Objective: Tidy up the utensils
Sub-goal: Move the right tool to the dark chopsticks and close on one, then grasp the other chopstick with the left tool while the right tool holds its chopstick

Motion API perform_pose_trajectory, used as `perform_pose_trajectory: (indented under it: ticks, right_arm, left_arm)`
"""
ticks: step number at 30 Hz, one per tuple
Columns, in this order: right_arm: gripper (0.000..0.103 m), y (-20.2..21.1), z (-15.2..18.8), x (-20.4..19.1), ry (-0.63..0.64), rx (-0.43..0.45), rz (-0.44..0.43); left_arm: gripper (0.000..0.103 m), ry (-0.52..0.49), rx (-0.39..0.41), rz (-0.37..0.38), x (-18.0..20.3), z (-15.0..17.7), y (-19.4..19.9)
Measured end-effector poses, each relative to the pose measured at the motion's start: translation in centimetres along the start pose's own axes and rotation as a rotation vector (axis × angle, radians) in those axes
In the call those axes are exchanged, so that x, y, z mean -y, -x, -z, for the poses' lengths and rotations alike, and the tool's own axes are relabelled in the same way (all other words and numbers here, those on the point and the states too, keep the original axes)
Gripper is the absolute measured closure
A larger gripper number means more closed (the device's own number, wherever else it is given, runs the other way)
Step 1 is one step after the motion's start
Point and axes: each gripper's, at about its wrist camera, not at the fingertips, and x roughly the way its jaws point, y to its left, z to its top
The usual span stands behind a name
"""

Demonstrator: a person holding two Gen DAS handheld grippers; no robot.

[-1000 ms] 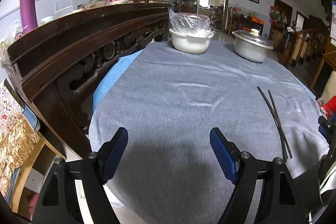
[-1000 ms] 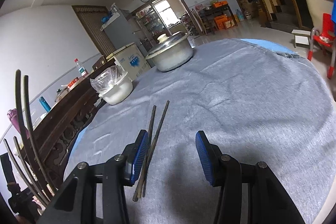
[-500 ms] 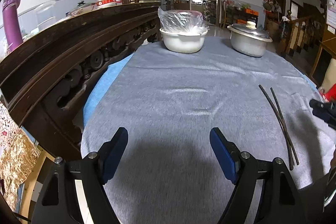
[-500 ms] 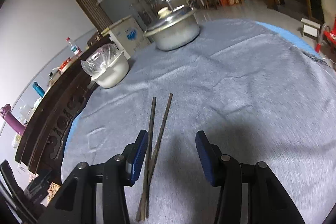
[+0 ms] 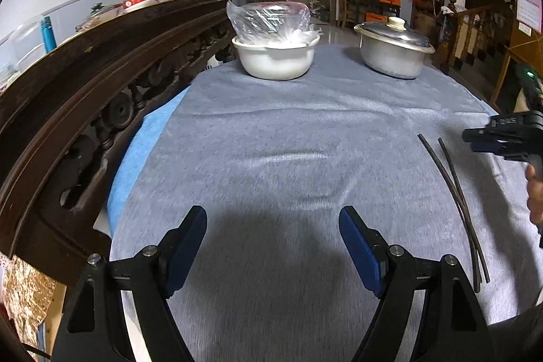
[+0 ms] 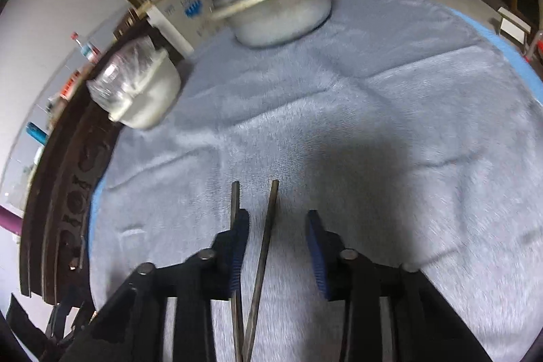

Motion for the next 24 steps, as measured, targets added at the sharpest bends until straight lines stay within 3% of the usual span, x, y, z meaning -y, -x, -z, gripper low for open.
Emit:
perform_pose_trajectory:
  ticks: [6,10,13,15,21,24]
  right_arm:
    - [0.074,-3.5,-1.5,-2.0,0.003,-0.094,0.073]
    - [0.083,-4.7,-1.5,-2.8,0.014,-0.117,0.149]
    - [0.097,-5.1,-1.6,-3.3,0.048,-0.124,0.213]
    - [0.097,-5.0,-1.4,-3.4,0.084,-0.119,0.224]
    - [0.097,-3.1,-1.1,-0.2,0.042,-0.088,0.211]
    - [0.097,-2.1,-0.9,1.8,0.036,-0.089,0.209]
  left_arm:
    - [0.022,-0.006,-0.027,0.031,0.1,-1.0,-0.7]
    - [0.022,-0.001,-0.037,0.048,0.3,-1.5,-1.0]
    - [0.022,-0.003,-0.049,0.078,0.6,-2.0,-1.5]
    - [0.022,-0.011,-0.07,0.099,1.2,-2.6,-2.1]
    - [0.024,-0.041,-0.161,0.237,4.3,-6.5,-5.2]
    - [0.036,-0.072,-0.211,0.302,7.3,-8.7,-7.2]
